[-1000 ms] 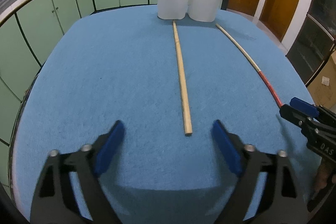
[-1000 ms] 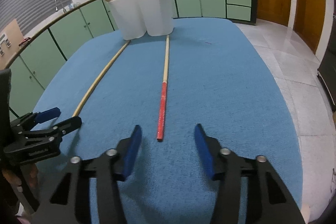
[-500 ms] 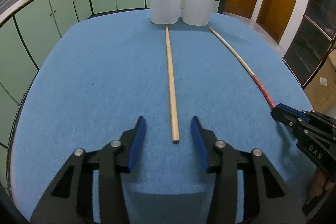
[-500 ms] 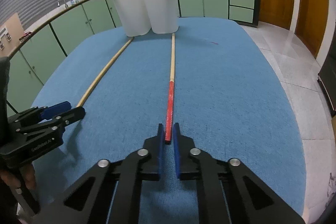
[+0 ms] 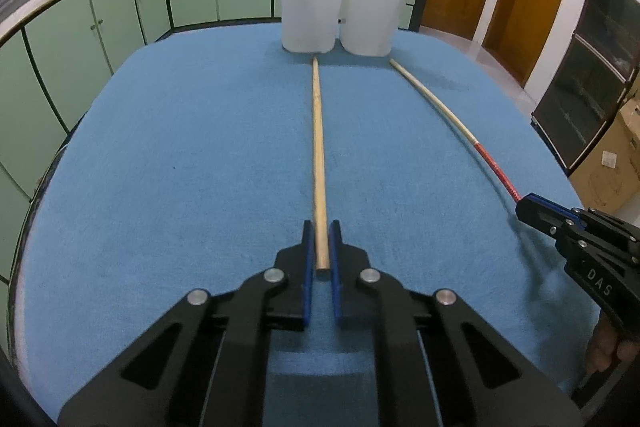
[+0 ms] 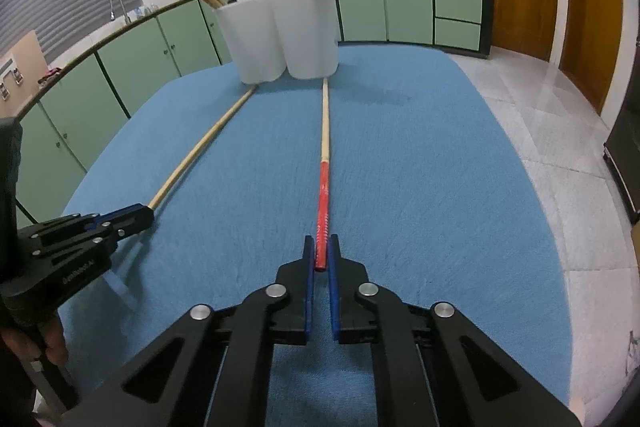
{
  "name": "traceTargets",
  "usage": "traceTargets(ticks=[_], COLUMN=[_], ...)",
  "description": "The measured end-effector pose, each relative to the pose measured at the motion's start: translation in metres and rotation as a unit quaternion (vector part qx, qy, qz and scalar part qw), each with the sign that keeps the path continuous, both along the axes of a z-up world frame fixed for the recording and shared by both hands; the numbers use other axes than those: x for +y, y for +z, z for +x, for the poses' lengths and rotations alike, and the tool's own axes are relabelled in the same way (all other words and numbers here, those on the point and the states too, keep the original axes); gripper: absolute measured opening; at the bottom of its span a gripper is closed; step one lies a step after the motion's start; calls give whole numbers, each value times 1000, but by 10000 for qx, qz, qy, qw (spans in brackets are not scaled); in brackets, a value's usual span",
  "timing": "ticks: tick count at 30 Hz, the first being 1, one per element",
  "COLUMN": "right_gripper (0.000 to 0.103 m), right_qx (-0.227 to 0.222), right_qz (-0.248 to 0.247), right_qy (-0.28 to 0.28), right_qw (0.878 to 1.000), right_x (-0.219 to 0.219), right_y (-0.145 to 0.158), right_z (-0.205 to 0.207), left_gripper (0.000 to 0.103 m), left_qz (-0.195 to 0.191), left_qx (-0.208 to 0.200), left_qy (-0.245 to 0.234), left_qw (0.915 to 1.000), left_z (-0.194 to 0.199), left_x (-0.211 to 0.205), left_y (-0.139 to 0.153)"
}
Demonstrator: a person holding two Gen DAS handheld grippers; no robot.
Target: Organize utensils
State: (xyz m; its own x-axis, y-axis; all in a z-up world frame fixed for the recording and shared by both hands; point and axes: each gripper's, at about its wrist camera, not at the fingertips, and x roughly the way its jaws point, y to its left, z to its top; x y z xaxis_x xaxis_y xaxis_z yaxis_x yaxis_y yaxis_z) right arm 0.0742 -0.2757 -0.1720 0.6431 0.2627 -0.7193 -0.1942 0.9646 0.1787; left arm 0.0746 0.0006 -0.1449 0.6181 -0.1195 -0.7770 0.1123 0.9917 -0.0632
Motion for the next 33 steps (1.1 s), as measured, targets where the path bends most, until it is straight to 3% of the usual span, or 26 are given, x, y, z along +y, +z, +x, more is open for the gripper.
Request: traceTargets(ticks=[18,33], right_gripper=[6,6], right_qx=[-982,-1609], right_qz=[122,338], right_qy=[-100,27], right_qw=[9950,9864], right_x=[-21,-19], right_y=[79,137], right_z=[-4,6], left_gripper=[6,6], left_qz=[-126,-263], left_qx=[-910,-1664], left_qy=[30,-90], left_qw=[9958,9857], left_z=[-10,-13], left_x=[5,-1], left_y=[86,150])
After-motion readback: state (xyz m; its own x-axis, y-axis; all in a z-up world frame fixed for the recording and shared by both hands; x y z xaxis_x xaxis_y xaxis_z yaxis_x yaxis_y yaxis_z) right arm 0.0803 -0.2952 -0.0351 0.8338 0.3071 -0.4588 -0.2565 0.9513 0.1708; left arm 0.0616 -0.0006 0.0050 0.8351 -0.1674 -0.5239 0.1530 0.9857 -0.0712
